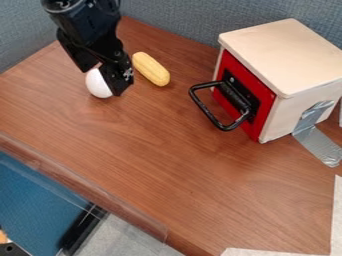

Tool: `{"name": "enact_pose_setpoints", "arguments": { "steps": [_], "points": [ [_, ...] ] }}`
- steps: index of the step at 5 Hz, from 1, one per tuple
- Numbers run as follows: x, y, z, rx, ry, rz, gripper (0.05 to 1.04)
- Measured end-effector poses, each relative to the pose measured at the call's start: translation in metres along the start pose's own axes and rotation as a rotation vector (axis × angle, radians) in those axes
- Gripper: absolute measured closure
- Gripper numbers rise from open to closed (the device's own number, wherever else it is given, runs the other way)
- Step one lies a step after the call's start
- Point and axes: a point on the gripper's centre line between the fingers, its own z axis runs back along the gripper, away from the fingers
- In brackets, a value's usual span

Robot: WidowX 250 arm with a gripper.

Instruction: Open a drawer

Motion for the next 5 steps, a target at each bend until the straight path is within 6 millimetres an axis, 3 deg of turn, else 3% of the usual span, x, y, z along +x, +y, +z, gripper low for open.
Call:
{"name": "enact_pose_setpoints", "arguments": {
  "steps": [1, 2, 4, 5],
  "points": [
    [-0.003, -0.002, -0.004, -0.005, 0.017, 0.023, 0.084],
    [0.006, -0.026, -0.021, -0.005, 0.041, 0.192, 0.084],
    [0.042, -0.051, -0.044, 0.053, -0.026, 0.457, 0.084],
    [0.056, -0.049, -0.056, 0.099, -0.060, 0.651, 0.084]
  ]
}}
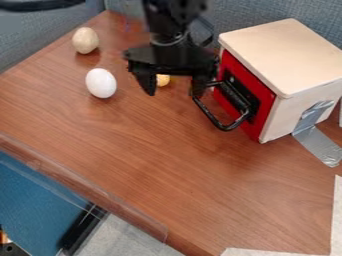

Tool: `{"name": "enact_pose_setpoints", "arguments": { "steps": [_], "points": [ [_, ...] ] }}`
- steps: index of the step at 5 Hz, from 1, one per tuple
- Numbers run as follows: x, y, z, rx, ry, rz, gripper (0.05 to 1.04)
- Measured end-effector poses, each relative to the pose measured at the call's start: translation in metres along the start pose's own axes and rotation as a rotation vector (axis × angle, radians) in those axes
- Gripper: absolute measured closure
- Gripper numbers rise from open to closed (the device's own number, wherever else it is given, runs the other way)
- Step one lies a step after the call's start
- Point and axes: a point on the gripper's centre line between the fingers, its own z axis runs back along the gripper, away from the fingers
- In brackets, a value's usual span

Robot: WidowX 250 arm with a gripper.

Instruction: Open a drawer

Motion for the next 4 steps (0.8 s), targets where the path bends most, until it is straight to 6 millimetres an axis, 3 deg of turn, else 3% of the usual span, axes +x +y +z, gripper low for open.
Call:
{"name": "enact_pose_setpoints", "arguments": {
  "steps": [1, 4],
  "points": [
    [0.005, 0.004, -0.017, 0.067, -0.065, 0.148, 0.084],
    [0.007, 0.005, -0.056, 0.169, -0.144, 0.329, 0.084]
  ]
}}
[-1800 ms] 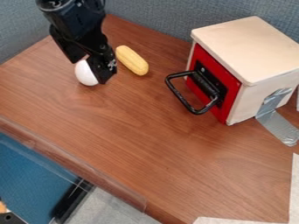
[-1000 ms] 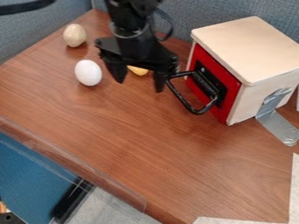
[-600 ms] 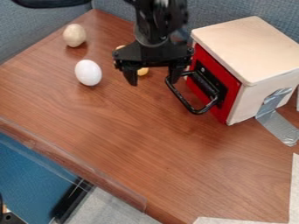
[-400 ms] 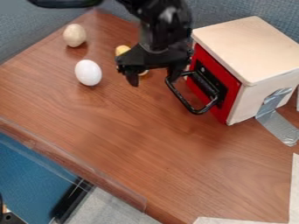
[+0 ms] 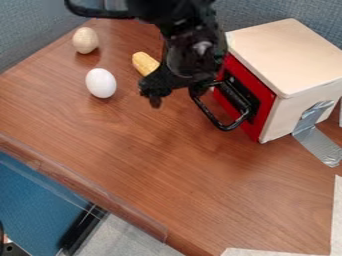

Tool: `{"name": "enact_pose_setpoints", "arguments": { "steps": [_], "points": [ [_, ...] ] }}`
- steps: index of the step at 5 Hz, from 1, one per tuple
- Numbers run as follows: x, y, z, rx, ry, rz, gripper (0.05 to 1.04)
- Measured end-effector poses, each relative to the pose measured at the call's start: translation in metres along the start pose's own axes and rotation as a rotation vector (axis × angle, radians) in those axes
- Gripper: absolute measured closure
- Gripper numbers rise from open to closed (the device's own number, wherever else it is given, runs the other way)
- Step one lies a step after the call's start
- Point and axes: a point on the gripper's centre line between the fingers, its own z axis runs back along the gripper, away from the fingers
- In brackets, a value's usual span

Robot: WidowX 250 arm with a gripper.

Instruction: Open a drawer

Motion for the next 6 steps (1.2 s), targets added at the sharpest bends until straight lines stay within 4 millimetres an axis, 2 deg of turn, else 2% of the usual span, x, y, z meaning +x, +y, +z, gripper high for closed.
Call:
{"name": "enact_pose_setpoints", "arguments": {
  "steps": [4, 5, 6],
  "points": [
    [-0.008, -0.038, -0.011, -0.011, -0.003, 0.068, 0.084],
    [-0.014, -0.034, -0.018, 0.013, 0.004, 0.092, 0.133],
    [-0.021, -0.024, -0.021, 0.041, 0.009, 0.105, 0.328]
  ]
}}
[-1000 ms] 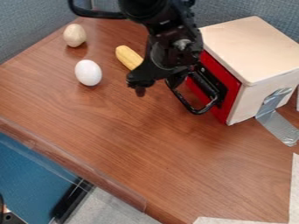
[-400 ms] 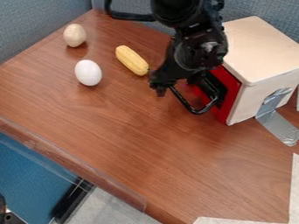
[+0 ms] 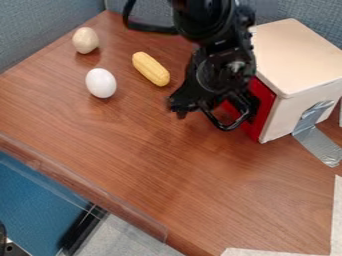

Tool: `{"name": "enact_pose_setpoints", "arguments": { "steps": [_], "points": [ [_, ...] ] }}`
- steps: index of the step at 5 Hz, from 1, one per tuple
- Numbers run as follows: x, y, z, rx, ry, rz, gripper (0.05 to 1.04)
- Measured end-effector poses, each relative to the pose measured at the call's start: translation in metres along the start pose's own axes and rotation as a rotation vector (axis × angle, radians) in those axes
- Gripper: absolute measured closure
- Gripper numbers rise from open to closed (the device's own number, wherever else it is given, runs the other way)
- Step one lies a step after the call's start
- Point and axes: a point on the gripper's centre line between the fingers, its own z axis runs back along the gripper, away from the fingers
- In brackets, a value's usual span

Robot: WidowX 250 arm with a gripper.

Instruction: Open a drawer

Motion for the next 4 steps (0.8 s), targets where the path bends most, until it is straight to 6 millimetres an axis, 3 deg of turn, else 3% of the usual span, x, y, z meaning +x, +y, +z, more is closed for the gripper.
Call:
{"name": "enact_pose_setpoints", "arguments": {
  "steps": [2, 3, 4],
  "points": [
    [-0.0064, 0.0062, -0.0034, 0.003, -0.010, -0.026, 0.870],
    [-0.0081, 0.0083, -0.0040, 0.001, -0.009, -0.035, 0.950],
    [-0.0105, 0.0111, -0.0045, 0.004, -0.004, -0.042, 0.958]
  ]
}}
